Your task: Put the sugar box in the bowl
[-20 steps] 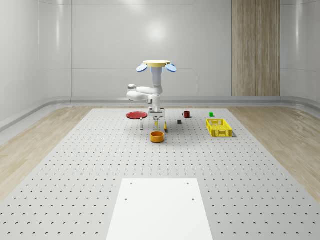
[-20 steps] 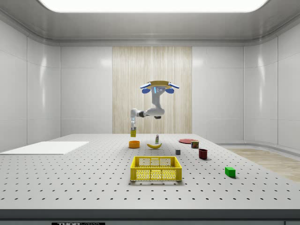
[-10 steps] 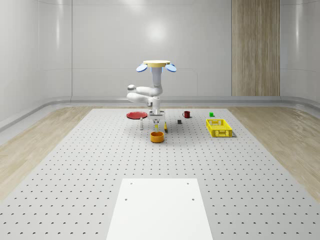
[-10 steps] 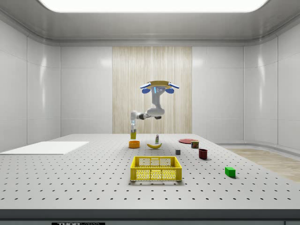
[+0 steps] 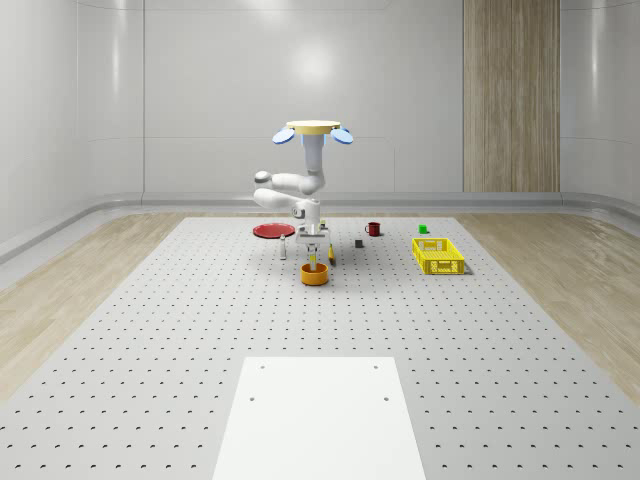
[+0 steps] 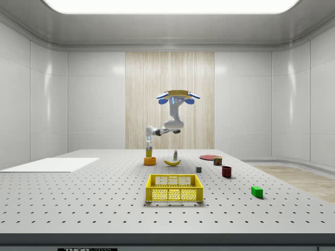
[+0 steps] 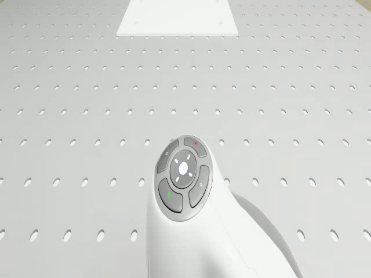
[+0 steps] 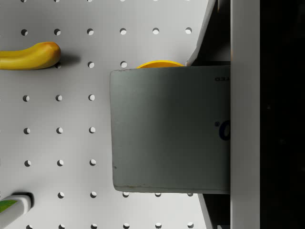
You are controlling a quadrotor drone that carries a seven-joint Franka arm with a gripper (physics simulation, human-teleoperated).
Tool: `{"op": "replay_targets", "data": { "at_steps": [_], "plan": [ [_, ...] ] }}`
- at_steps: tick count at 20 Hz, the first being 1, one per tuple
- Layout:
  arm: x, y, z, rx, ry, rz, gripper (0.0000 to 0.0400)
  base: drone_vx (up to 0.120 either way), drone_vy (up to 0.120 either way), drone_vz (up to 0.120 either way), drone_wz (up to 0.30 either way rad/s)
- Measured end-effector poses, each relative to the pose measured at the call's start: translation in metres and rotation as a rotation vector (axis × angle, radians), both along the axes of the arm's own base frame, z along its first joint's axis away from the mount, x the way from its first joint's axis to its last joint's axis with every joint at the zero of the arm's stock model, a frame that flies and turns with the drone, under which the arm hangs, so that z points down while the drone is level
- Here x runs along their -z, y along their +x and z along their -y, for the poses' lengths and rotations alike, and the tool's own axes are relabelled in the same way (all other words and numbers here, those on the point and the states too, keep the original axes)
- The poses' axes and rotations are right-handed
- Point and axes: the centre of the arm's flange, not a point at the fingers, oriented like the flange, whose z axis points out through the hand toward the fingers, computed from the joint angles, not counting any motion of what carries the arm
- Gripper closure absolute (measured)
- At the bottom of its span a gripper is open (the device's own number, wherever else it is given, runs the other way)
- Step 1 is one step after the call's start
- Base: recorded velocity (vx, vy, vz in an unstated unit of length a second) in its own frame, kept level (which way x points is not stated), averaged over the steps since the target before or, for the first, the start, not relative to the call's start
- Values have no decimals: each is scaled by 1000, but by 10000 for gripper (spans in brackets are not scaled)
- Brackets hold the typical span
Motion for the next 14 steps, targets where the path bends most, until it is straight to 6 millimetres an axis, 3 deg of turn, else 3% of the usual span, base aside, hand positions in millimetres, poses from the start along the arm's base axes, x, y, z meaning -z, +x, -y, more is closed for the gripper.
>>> {"op": "replay_targets", "data": {
  "at_steps": [9,12,14],
  "plan": [
    [-32,0,0,0,0,0,229,0,0,0,0],
    [-37,0,0,4,4,1,119,0,0,0,0],
    [-36,0,0,7,6,2,72,0,0,0,0]
  ]
}}
